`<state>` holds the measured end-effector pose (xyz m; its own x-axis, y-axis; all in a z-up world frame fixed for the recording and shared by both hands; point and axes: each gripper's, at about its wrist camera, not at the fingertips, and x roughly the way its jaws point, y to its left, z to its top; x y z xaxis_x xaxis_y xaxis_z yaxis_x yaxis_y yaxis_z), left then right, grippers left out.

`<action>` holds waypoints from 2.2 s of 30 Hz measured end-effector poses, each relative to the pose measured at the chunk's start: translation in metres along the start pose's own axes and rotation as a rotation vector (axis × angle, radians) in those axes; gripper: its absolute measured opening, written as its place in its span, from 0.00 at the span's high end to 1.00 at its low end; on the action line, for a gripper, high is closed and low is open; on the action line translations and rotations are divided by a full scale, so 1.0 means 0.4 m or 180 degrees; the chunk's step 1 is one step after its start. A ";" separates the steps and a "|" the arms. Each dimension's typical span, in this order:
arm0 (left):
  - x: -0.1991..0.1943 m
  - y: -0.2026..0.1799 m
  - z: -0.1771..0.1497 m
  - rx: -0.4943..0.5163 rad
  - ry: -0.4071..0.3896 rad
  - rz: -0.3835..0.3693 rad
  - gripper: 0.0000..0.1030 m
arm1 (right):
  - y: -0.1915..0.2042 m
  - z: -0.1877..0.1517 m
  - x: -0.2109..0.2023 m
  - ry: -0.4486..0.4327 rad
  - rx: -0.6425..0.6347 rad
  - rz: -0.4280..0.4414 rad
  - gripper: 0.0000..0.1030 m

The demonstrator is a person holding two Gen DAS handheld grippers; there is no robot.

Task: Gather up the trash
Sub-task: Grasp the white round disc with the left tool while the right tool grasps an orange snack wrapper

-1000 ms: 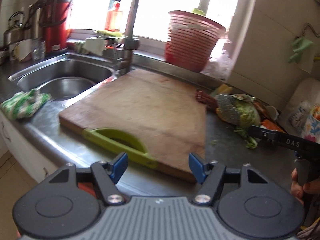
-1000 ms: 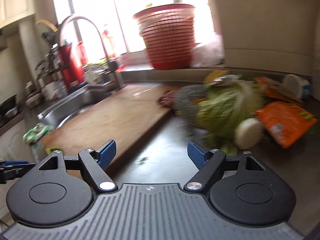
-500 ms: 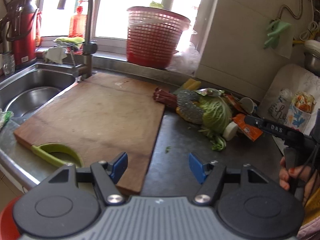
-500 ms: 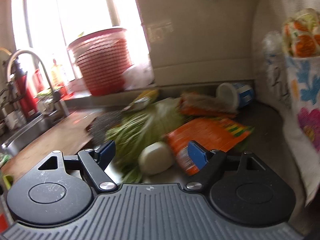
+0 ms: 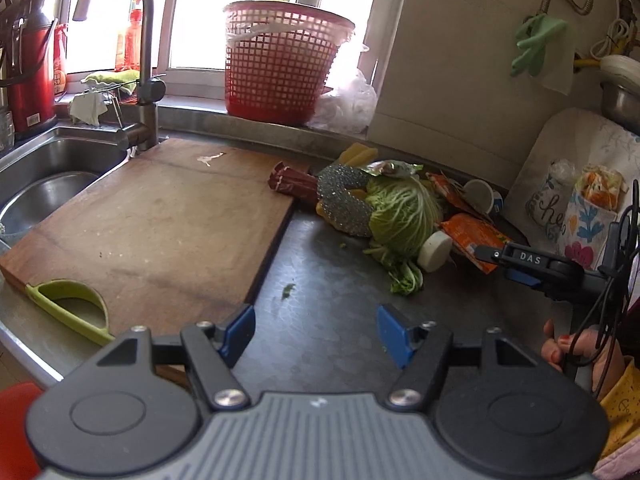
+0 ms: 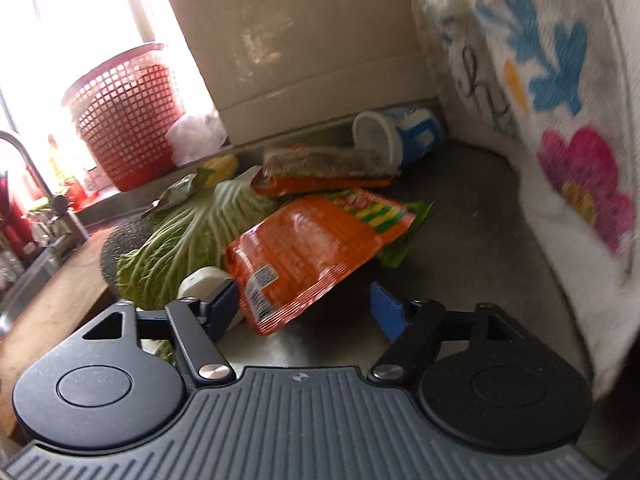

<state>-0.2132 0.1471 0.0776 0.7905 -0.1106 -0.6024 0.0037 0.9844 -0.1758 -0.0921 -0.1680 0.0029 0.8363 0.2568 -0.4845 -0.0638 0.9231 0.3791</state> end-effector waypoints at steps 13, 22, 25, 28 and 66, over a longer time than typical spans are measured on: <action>0.034 -0.075 0.014 0.0141 -0.0033 -0.0058 0.34 | -0.032 0.052 0.030 -0.0284 0.0424 0.0499 0.39; 0.122 -0.181 0.055 0.0499 -0.0110 -0.0280 0.36 | -0.058 0.106 0.100 -0.0347 0.0490 0.0481 0.64; 0.164 -0.211 0.069 0.0563 -0.0101 -0.0376 0.41 | -0.062 0.108 0.111 -0.0347 0.0397 0.0409 0.75; 0.213 -0.249 0.079 0.0704 -0.0107 -0.0466 0.47 | -0.065 0.109 0.119 -0.0348 0.0325 0.0369 0.80; 0.301 -0.256 0.078 0.0676 -0.0159 -0.0201 0.87 | -0.066 0.076 0.112 -0.0261 0.0295 0.0507 0.87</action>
<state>-0.0992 0.0372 0.0475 0.8139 -0.1713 -0.5552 0.1788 0.9830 -0.0411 -0.0365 -0.1896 -0.0047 0.8614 0.3697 -0.3483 -0.1516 0.8415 0.5185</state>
